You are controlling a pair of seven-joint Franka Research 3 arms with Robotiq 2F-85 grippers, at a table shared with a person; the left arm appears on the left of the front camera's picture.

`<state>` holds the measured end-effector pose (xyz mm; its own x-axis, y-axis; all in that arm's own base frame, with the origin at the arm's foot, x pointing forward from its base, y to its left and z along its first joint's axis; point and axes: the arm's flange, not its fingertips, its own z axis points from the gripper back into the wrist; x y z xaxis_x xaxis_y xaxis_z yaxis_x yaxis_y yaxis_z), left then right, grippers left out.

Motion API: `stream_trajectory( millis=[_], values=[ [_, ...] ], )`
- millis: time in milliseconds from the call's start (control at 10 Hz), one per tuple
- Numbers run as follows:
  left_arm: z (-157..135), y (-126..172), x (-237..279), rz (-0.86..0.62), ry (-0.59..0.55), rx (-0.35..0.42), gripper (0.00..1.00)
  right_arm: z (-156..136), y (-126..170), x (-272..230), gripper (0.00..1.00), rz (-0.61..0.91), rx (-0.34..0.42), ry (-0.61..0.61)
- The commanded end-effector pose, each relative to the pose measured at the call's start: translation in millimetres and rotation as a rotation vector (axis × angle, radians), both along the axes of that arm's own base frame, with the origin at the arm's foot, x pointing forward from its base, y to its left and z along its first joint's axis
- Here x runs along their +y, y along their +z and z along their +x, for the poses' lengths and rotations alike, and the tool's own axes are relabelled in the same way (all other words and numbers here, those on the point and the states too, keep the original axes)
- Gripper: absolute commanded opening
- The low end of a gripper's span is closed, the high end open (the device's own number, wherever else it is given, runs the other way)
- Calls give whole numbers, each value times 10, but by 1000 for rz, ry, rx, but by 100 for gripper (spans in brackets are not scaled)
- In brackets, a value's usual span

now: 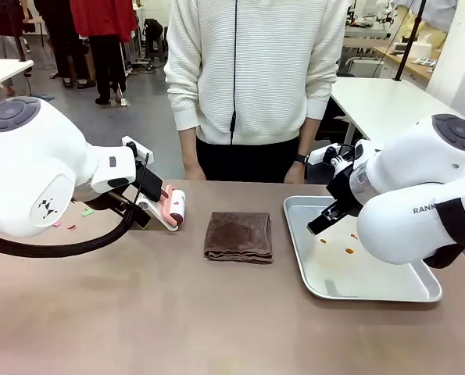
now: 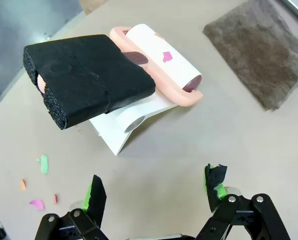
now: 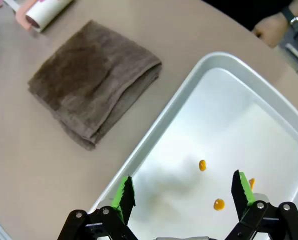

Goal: Clean the surface of the table.
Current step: Hold the Lint Roller with your left hand and the towel with your right hand.

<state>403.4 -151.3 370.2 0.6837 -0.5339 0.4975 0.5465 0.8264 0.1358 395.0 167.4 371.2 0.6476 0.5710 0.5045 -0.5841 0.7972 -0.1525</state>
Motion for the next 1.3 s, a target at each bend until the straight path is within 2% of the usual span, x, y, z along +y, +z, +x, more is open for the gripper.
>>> stream_trajectory(
  millis=[0, 800, 900, 1000, 1100, 1200],
  values=[
    [0, 1, -1, 0, 0, 0, 100, 0, 0, -1, 100, 1, 0, 0],
    [0, 0, 0, 0, 0, 0, 100, 0, 0, 0, 100, 0, 0, 0],
    [-119, 139, 87, 18, -11, 35, 100, -76, 139, -45, 100, 3, 19, -38],
    [-274, 266, 258, -11, 28, 117, 100, -169, 296, -138, 100, 40, 71, -109],
    [-492, 515, 324, -120, 25, 165, 100, -294, 500, -289, 100, 103, 133, -190],
    [-650, 709, 441, -190, 84, 233, 100, -378, 680, -394, 100, 182, 201, -345]
  ],
)
